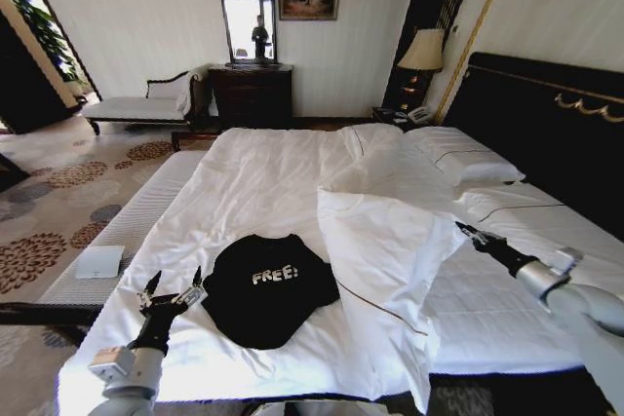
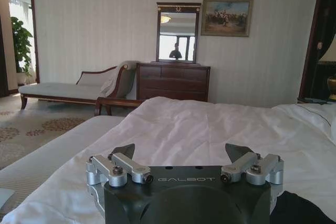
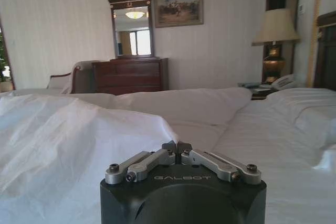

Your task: Fold the clothes on the bed.

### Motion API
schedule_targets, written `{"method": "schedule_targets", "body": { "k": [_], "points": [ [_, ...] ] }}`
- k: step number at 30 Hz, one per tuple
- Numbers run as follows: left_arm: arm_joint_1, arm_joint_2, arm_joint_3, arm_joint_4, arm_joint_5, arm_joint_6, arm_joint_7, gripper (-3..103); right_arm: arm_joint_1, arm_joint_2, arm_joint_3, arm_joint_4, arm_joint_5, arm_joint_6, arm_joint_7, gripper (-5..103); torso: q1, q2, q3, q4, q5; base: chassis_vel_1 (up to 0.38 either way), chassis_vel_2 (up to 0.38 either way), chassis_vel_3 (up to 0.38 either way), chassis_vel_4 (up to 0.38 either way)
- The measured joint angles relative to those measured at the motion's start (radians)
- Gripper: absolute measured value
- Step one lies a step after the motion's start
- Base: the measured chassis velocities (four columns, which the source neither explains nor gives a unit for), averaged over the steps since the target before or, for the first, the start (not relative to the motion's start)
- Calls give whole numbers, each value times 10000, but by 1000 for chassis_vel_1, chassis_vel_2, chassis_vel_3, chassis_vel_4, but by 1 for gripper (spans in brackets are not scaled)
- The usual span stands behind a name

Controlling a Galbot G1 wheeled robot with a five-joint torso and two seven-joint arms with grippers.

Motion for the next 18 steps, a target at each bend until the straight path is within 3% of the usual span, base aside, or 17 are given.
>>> {"method": "schedule_targets", "body": {
  "k": [4, 18],
  "points": [
    [-82, 86, -1, 107, -200, 4, 3, 98, -1182, 897, 1553, 222, -177, 225, 0, 0, -1, 1, -1, -4, -1, 0, 0, 0, 0],
    [-111, 207, -253, 201, -632, 55, -1, 98, -1719, 2753, 3965, -568, -433, 570, 117, 0, -1, 1, 0, -1, 0, 0, 0, 0, 0]
  ]
}}
